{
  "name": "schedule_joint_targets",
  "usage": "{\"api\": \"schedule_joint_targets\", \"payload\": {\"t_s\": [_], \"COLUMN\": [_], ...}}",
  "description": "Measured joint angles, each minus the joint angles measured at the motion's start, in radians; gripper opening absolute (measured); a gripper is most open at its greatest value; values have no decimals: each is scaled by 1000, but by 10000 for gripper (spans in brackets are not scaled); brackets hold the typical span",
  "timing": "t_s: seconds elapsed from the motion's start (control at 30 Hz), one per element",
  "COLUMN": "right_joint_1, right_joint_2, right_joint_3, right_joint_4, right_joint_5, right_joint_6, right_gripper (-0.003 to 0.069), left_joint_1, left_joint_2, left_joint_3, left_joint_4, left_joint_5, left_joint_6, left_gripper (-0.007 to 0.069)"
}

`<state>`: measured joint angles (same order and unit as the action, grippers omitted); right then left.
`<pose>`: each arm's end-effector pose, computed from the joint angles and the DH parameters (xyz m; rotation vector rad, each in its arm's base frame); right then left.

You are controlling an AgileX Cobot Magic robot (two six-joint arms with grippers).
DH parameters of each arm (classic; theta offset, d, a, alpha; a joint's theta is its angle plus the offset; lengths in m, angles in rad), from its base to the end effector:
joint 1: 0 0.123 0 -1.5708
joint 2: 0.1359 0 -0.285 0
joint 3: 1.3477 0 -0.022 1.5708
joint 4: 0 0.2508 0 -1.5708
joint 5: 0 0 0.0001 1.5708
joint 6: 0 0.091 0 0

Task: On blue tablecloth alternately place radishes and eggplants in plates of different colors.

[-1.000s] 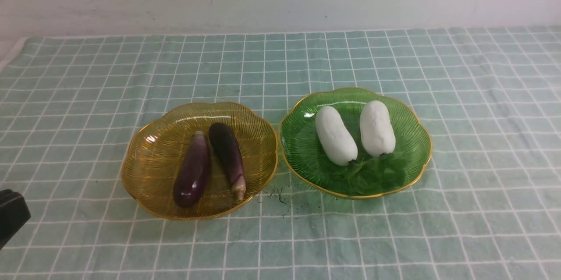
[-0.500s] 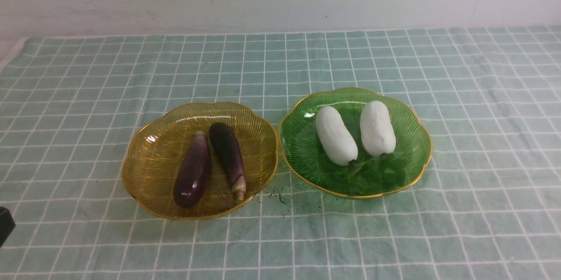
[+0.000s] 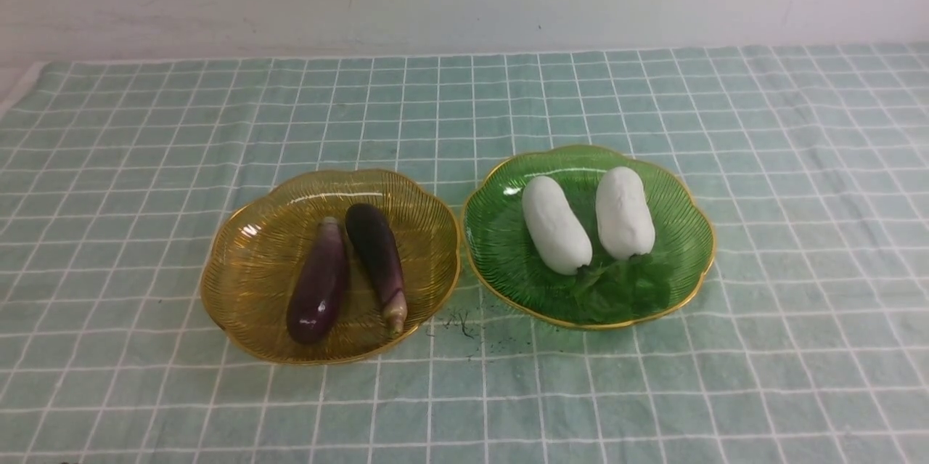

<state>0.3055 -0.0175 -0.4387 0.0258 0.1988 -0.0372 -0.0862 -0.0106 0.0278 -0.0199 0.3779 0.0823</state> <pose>0.0056 0.0022 0.3358 -0.1988 1.2140 0.2589 0.0523 -0.0052 0.1704 0.1458 1.8730 -0.0223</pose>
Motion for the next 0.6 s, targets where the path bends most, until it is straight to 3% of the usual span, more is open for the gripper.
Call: {"api": "schedule_joint_targets", "payload": {"t_s": [0.6], "right_joint_1": [0], "right_joint_2": [0], "right_joint_3": [0], "right_joint_4": [-2], "right_joint_5": [27], "right_joint_6": [0], "right_gripper": [-13], "left_joint_1": [1], "left_joint_2": [0], "left_joint_3": [0], "left_joint_4": [0], "left_joint_5": [3], "left_joint_6": [-1], "left_gripper": [-8]}}
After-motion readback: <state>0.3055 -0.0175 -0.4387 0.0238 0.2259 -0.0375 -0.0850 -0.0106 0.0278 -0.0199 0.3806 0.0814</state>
